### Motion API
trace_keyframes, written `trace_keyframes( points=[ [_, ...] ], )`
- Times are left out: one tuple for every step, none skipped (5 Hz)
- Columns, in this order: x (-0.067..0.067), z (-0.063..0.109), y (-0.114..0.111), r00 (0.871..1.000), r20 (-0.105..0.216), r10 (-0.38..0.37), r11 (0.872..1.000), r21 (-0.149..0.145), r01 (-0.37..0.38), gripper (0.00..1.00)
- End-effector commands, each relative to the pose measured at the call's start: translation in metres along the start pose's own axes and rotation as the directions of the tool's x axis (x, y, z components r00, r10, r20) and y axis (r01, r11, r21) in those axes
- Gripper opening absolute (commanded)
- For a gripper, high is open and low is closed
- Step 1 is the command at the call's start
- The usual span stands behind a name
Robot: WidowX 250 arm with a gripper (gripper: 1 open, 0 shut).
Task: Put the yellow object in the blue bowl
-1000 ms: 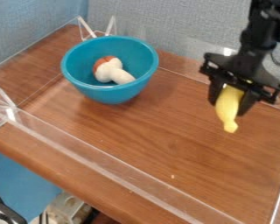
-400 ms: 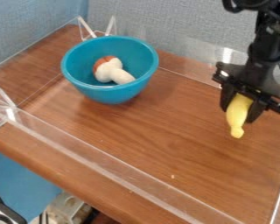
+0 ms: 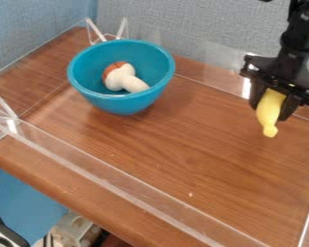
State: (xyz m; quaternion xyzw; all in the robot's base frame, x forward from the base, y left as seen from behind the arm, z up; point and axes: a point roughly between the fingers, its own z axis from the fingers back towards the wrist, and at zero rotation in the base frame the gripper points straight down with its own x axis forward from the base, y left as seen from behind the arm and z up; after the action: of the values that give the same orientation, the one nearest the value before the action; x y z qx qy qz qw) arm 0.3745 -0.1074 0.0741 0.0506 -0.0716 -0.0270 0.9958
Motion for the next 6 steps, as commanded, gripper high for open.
trace_keyframes(
  points=[
    [0.018, 0.022, 0.005, 0.995, 0.05, 0.084, 0.996, -0.014, -0.084, 0.0],
    [0.023, 0.024, 0.007, 0.989, 0.039, 0.143, 0.99, -0.011, -0.143, 0.0],
    [0.026, 0.026, 0.014, 0.983, 0.028, 0.179, 0.984, -0.008, -0.179, 0.0],
    [0.028, 0.03, 0.023, 0.976, 0.019, 0.219, 0.976, -0.004, -0.219, 0.0],
    [0.029, 0.036, 0.034, 0.965, 0.012, 0.26, 0.966, 0.001, -0.26, 0.0],
    [0.023, 0.036, 0.034, 0.955, 0.007, 0.297, 0.955, 0.002, -0.297, 0.0]
  ],
)
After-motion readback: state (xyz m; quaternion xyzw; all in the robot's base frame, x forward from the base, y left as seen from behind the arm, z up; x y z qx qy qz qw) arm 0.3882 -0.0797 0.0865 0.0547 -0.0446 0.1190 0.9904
